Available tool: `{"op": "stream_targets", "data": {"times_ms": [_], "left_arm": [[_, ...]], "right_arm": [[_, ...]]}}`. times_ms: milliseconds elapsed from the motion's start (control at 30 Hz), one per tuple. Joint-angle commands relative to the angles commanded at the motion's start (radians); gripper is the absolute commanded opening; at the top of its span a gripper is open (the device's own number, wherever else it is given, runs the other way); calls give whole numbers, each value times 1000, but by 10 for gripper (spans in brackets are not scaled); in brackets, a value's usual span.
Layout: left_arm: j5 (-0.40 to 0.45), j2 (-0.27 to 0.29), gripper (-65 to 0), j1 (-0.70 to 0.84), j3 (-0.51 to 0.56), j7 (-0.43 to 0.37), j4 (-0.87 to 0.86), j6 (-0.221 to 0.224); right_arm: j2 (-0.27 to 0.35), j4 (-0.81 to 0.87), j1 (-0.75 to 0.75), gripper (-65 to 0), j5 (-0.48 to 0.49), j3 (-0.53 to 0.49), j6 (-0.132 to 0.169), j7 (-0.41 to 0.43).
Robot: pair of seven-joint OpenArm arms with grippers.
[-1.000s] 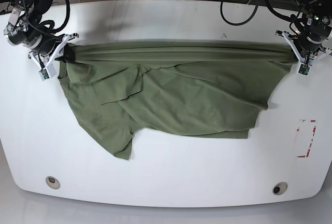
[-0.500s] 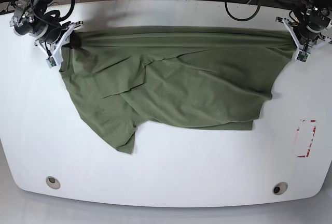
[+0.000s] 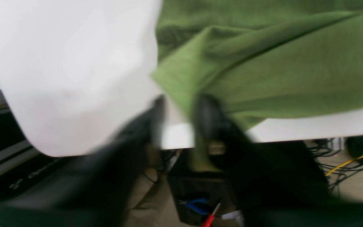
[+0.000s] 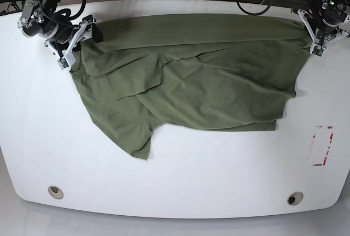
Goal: Fold the T-shirt properly
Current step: 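Lay the shirt down, dragging its held edge taut between grippers, then release and regrasp the shirt edge lower with the right gripper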
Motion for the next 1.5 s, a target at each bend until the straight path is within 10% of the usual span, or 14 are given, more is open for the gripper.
{"op": "stream_targets", "data": {"times_ms": [133,667,1233,1500], "left_arm": [[0,0,-222,-5,0,0,-2,0],[-8,2,-260,-78,0,0,5,0],[-9,5,-258,-146,-58,0,5,0],[-9,6,-257,-172,-55,127,5,0]], "right_arm": [[0,9,34,-159,0,2,0,-3],[-8,-196,359,-159,-219,-21,0,40],[-3,-591,534,-160,-477,-161,0,316],[-8,-644,539,-160,-494,-164,0,362]]}}
